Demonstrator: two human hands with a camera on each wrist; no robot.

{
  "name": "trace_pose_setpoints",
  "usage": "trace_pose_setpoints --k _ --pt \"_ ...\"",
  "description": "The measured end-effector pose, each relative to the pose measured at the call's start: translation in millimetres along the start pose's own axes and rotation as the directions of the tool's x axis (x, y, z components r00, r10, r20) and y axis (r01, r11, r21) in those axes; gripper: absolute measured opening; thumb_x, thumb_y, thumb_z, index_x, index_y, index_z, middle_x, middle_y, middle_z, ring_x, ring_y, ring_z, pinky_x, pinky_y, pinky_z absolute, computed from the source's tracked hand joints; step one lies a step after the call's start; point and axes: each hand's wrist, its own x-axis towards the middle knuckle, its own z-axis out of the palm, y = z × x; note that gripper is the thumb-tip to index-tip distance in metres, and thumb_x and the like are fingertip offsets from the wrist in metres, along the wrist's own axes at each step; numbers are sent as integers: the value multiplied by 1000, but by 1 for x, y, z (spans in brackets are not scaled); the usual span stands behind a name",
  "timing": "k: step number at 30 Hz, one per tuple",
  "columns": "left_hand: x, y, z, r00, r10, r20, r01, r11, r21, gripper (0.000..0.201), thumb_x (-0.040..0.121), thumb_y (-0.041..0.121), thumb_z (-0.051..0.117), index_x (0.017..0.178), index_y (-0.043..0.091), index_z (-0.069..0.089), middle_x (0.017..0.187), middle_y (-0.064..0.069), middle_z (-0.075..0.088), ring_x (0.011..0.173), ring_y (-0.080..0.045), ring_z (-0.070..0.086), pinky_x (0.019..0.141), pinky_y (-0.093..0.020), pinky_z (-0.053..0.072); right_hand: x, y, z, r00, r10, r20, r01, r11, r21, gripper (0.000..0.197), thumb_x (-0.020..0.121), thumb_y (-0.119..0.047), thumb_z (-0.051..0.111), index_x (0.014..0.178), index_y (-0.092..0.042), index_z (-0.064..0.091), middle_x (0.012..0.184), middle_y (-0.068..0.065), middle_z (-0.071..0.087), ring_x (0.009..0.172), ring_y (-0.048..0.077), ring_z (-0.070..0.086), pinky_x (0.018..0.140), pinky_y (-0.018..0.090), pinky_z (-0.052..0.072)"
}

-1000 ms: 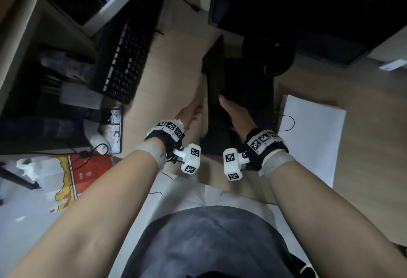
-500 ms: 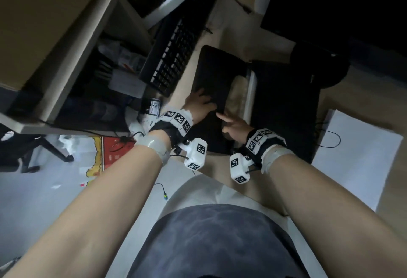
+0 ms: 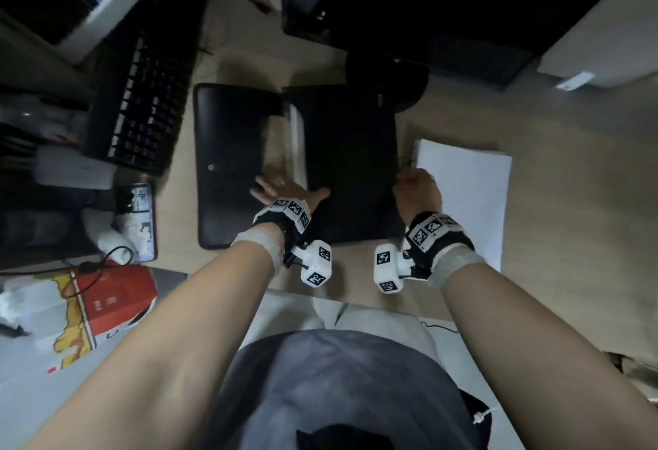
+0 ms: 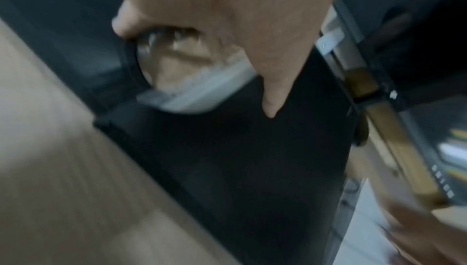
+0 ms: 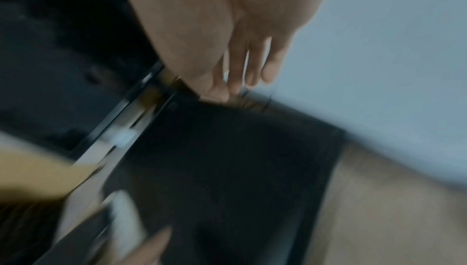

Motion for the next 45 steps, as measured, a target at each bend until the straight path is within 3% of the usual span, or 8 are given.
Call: trace_pose_setpoints --k 3,7,20,24,28,37,41,45 --pt "-4 11 27 988 -64 -143 56 997 -58 127 60 82 62 155 19 5 158 -17 -19 145 -40 -18 109 -69 9 11 46 -45 943 243 -229 -262 963 -59 48 84 -28 67 127 -16 49 131 11 53 123 31 46 95 38 40" --pt "-16 21 60 950 -115 -292 97 992 -75 131 56 80 67 155 21 4 159 -16 -19 146 -35 -18 109 -71 9 27 104 -78 837 520 -170 -545 818 -185 90 82 -49 68 143 0 25 143 19 38 130 35 39 109 46 32" --pt "-40 42 65 919 -311 -244 295 950 -99 135 54 88 60 155 24 -2 156 -24 -20 145 -44 -13 113 -64 3 74 163 -100 806 580 121 -537 801 -263 143 43 -79 73 152 -6 15 152 18 34 133 39 42 109 51 36" --pt "-44 43 67 931 -310 -193 310 950 -28 132 58 89 56 155 23 -6 156 -25 -21 145 -45 -10 115 -64 5 73 161 -106 804 576 145 -542 811 -219 129 43 -67 77 147 -9 26 143 13 45 123 36 51 103 49 43" --pt "-53 58 67 922 -338 -188 342 940 -12 128 63 88 52 155 20 -6 155 -28 -19 143 -50 -7 113 -63 5 66 143 -116 812 536 230 -522 844 -121 90 81 -35 74 148 1 26 150 19 36 134 36 41 109 45 37" --pt "-44 55 64 938 -318 -139 322 947 8 130 60 92 47 154 20 -7 155 -29 -17 142 -54 -3 114 -63 2 62 127 -113 809 570 143 -521 808 -274 118 77 -58 71 150 4 1 154 20 25 139 38 31 110 48 30" --pt "-8 42 62 953 -304 -13 303 948 95 154 26 109 18 154 26 -5 160 -21 -2 140 -56 7 103 -73 -12 64 131 -107 797 591 126 -553 798 -241 122 70 -62 75 152 -3 6 155 21 22 141 41 27 113 51 26" --pt "-18 37 62 965 -247 -86 253 965 68 142 51 91 55 153 13 -7 159 -24 -1 143 -50 2 114 -64 -1 59 125 -113 793 592 142 -559 800 -218 114 84 -57 65 151 4 -4 157 23 16 145 38 20 118 47 18"
